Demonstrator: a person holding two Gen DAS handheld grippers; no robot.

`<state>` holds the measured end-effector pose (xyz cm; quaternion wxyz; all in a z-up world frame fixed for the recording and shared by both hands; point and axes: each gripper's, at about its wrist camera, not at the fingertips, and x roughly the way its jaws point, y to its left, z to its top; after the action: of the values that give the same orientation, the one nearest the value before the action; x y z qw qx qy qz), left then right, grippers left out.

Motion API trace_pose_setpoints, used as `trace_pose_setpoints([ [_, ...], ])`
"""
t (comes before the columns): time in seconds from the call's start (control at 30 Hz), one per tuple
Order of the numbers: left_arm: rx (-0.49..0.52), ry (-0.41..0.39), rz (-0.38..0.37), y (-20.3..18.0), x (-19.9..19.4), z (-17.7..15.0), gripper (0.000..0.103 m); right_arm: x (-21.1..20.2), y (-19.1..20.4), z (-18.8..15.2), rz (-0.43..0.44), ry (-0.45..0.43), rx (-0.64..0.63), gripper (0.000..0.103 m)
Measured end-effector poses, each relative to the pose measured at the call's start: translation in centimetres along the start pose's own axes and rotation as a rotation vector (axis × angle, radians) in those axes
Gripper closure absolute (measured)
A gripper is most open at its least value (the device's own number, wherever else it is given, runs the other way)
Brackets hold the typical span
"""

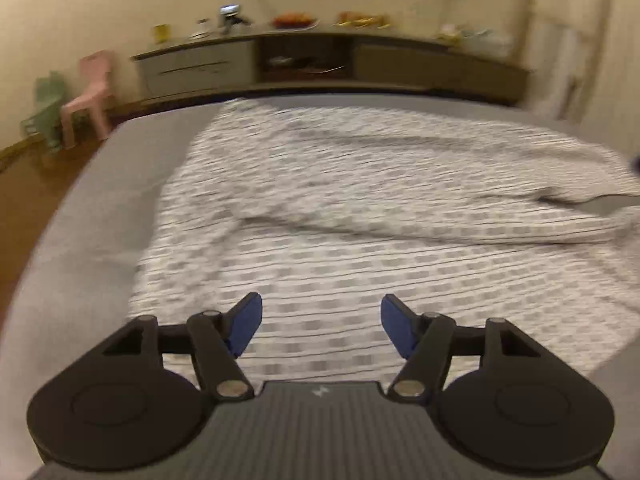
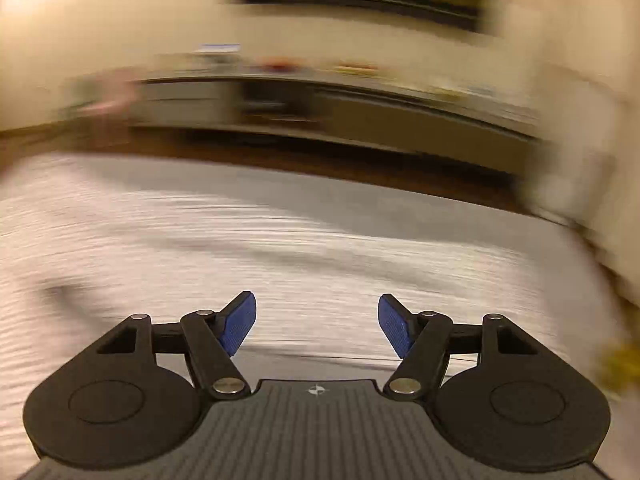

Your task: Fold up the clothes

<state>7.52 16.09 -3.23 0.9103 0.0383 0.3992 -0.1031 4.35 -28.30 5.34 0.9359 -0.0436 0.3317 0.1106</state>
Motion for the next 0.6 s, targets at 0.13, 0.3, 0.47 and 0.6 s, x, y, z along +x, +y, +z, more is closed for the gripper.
trace_pose_setpoints([
  [0.13,0.115,0.042,-0.048,-3.1,0.8,-0.8,0.037,2.5,9.6,-0.5,0.216,0.116,-0.175,0.048],
  [0.3,0.161,0.124,-0.057,-3.2,2.4,-2.3,0.034,6.3,11.1,0.0,0.073,0.122,-0.145,0.054],
  [0.47,0.123,0.138,-0.032,-1.3,1.9,-2.8,0.029,8.5,8.2,0.9,-0.097,0.048,0.067,0.052],
  [0.6,0.092,0.142,0.029,0.4,1.5,-2.4,0.026,5.7,4.8,0.0,-0.043,0.036,0.224,0.052],
])
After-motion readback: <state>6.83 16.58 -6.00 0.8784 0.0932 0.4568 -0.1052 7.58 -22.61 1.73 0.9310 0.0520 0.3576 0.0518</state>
